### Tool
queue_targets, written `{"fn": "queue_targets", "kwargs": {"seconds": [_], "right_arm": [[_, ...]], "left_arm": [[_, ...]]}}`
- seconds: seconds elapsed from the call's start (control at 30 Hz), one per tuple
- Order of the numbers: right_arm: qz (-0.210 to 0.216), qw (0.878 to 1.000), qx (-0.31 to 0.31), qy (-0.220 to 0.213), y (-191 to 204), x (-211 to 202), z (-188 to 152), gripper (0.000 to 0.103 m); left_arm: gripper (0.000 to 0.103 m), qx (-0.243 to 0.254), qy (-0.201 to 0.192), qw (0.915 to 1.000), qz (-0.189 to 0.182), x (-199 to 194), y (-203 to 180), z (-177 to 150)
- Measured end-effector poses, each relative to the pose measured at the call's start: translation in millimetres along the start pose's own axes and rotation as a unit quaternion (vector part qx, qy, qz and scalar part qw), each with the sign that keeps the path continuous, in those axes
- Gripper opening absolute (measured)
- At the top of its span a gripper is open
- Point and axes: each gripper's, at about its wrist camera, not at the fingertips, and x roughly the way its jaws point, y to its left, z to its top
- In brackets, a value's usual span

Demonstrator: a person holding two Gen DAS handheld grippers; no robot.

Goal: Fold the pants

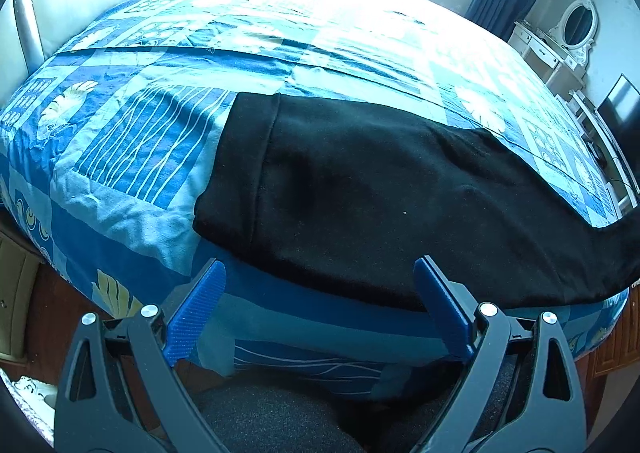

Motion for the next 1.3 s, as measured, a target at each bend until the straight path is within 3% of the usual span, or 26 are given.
{"fn": "queue_targets", "kwargs": {"seconds": [0.23,0.57,0.73,0.9,1.07,1.13,1.3], "right_arm": [[-0.022,0.997,-0.054,0.046,60.4,74.1,-34.2,0.023],[-0.100,0.983,-0.103,0.114,85.5,185.7,-102.4,0.023],[-0.154,0.968,-0.135,0.145,83.4,230.8,-132.3,0.023],[-0.221,0.943,-0.195,0.152,87.3,255.8,-157.1,0.023],[-0.275,0.911,-0.265,0.155,99.5,270.4,-176.2,0.024],[-0.279,0.907,-0.273,0.158,102.1,273.6,-179.6,0.028],[-0.260,0.914,-0.259,0.170,106.1,281.9,-188.6,0.034]], "left_arm": [[0.095,0.017,-0.010,0.9998,-0.006,-8.2,-14.1,0.3],[0.095,0.062,-0.020,0.9979,0.006,-11.0,-39.1,-9.1],[0.095,0.065,-0.022,0.9977,0.005,-12.3,-41.8,-10.3],[0.095,0.063,-0.020,0.9978,0.003,-11.8,-42.2,-10.6],[0.095,0.063,-0.019,0.9978,0.002,-11.3,-42.4,-10.1],[0.095,0.063,-0.019,0.9979,0.001,-11.2,-43.3,-10.4],[0.095,0.065,-0.018,0.9977,0.001,-10.8,-45.3,-11.0]]}}
